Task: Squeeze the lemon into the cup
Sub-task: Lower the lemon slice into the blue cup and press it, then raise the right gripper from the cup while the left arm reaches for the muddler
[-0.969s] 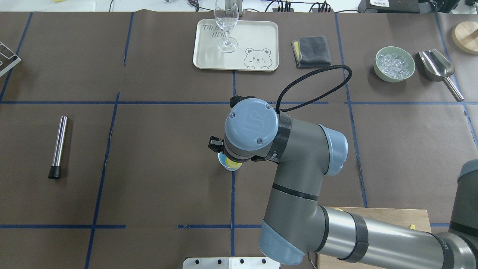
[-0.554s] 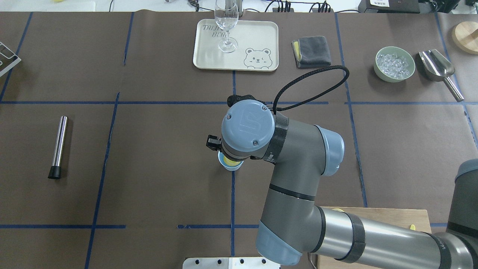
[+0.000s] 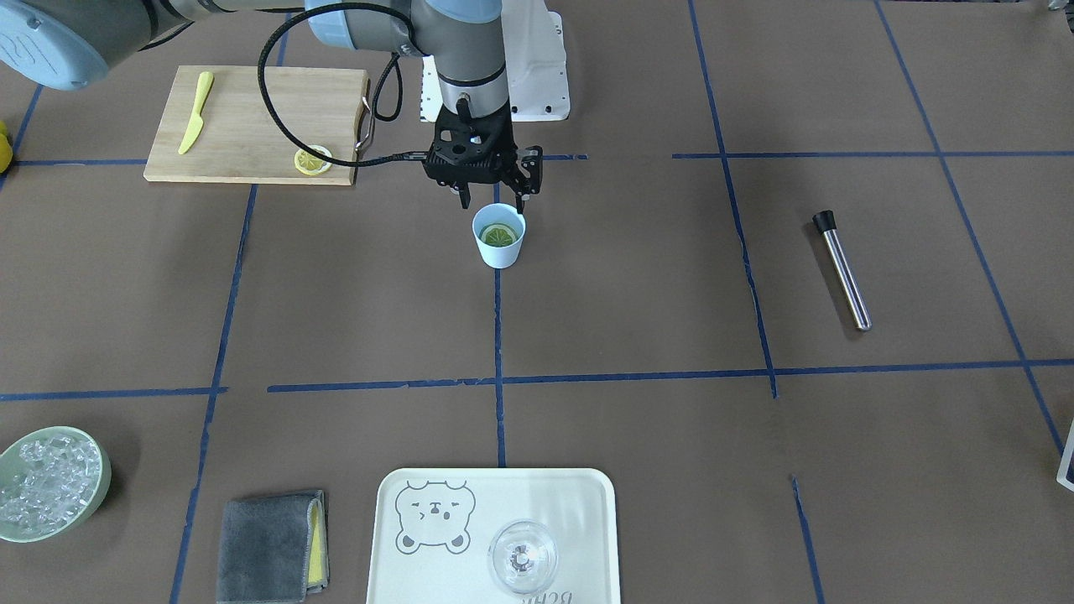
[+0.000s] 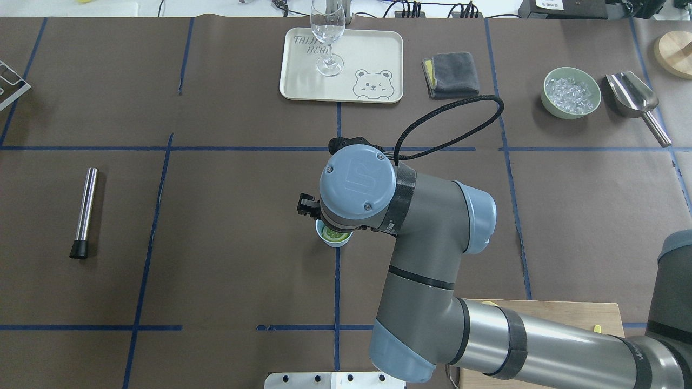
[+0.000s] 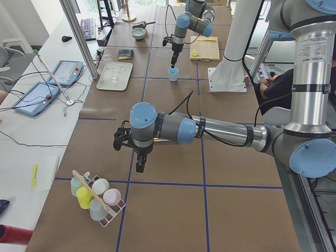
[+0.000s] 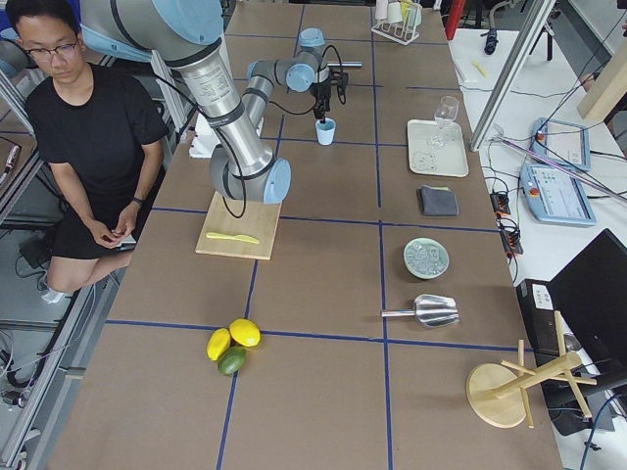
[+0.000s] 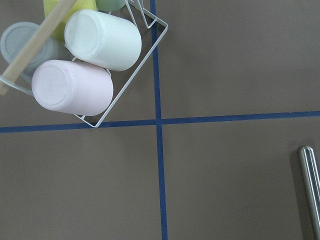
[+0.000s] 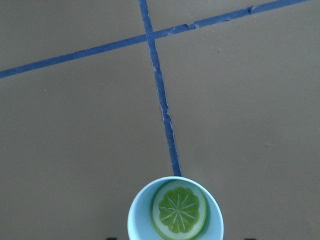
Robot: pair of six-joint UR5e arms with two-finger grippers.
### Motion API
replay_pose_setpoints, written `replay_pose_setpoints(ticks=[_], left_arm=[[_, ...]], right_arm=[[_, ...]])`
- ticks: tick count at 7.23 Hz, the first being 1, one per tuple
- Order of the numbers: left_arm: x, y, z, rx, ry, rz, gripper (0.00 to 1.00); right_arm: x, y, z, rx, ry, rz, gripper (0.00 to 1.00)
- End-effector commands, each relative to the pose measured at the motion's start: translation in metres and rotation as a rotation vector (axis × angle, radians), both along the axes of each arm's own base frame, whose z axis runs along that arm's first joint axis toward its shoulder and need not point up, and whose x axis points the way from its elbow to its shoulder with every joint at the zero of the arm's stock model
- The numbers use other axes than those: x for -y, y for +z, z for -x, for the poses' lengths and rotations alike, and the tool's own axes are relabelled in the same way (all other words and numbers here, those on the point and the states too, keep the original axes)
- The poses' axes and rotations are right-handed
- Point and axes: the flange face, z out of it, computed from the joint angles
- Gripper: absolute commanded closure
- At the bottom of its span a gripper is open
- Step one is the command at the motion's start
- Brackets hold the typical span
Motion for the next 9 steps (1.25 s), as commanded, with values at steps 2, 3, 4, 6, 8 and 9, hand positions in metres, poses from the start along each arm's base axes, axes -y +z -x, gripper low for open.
replay_pose_setpoints(ticks=[2, 3, 4, 6, 8, 9], left_arm=[[0.004, -0.007, -0.003, 0.0, 0.003, -0.01, 0.0], [0.009, -0.019, -0.011, -0.007, -0.013, 0.0, 0.0], [0.011, -0.033, -0.033, -0.015, -0.023, 0.029, 0.0], [0.008, -0.064, -0.062, -0.034, -0.037, 0.053, 0.0], [-0.009, -0.112, -0.098, -0.041, -0.007, 0.096, 0.0], [-0.007, -0.144, -0.119, -0.032, 0.033, 0.129, 0.0]], right_arm=[[0.008, 0.007, -0.011, -0.009, -0.007, -0.004, 0.0], [0.016, 0.021, -0.023, -0.046, -0.02, -0.014, 0.0], [0.024, 0.025, -0.048, -0.115, -0.072, -0.056, 0.0], [0.074, 0.061, -0.135, -0.15, -0.165, -0.112, 0.0], [0.115, 0.123, -0.264, -0.106, -0.276, -0.136, 0.0], [0.13, 0.159, -0.315, -0.112, -0.317, -0.151, 0.0]])
